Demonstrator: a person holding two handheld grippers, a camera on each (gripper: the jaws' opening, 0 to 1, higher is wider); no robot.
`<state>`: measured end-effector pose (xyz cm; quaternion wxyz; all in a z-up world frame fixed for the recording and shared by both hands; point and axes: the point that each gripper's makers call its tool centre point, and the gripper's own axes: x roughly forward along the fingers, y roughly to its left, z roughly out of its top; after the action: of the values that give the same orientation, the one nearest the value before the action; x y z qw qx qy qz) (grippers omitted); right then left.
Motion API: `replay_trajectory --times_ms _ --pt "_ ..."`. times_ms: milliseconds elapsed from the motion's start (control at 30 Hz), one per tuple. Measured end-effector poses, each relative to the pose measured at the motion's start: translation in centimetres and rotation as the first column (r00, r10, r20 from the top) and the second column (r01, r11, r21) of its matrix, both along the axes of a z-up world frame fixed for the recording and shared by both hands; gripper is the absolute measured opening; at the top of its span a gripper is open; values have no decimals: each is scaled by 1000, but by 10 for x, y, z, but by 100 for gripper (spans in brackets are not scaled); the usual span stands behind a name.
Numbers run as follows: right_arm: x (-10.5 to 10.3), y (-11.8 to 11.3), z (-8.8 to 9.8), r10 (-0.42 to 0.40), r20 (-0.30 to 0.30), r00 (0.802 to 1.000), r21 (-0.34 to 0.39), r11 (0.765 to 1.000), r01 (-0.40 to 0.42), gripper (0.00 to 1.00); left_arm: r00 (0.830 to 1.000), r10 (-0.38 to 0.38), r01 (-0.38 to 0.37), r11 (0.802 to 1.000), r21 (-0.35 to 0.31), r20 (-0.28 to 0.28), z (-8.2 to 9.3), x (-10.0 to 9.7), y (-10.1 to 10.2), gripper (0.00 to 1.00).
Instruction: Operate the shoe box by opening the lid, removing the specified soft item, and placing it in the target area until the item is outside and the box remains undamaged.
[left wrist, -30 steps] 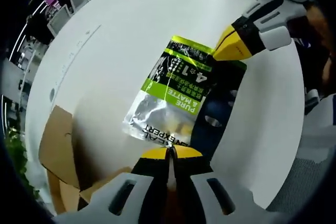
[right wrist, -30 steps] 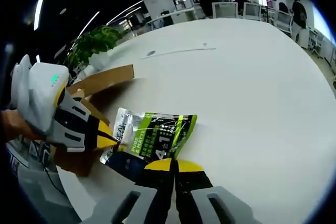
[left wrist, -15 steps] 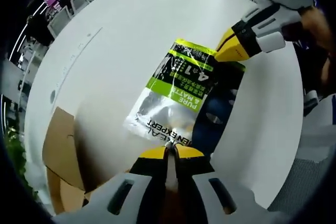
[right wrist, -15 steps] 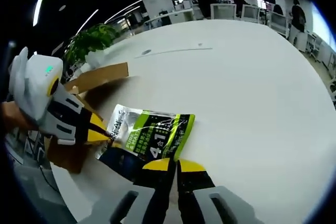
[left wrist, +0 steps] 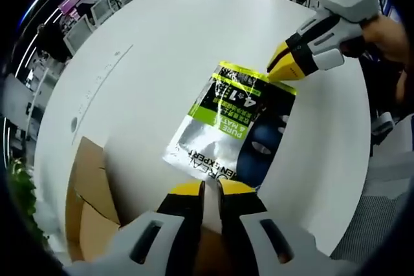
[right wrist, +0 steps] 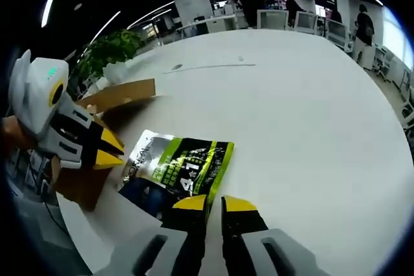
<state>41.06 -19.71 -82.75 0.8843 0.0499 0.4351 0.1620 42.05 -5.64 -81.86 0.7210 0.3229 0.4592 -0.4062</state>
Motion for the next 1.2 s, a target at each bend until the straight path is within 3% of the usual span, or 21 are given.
replay_trajectory --times_ms 400,700,1200 --pt "-13 -1 20 26 35 999 -32 999 -24 12 999 43 -47 992 -115 -31 23 -10 -11 14" --pt "-20 -1 39 53 61 997 -39 998 -51 19 999 35 -35 981 -191 -2 47 -16 -16 14" --pt "-39 16 79 140 137 981 -89 988 -129 29 998 53 -42 951 -307 29 79 -27 -9 24"
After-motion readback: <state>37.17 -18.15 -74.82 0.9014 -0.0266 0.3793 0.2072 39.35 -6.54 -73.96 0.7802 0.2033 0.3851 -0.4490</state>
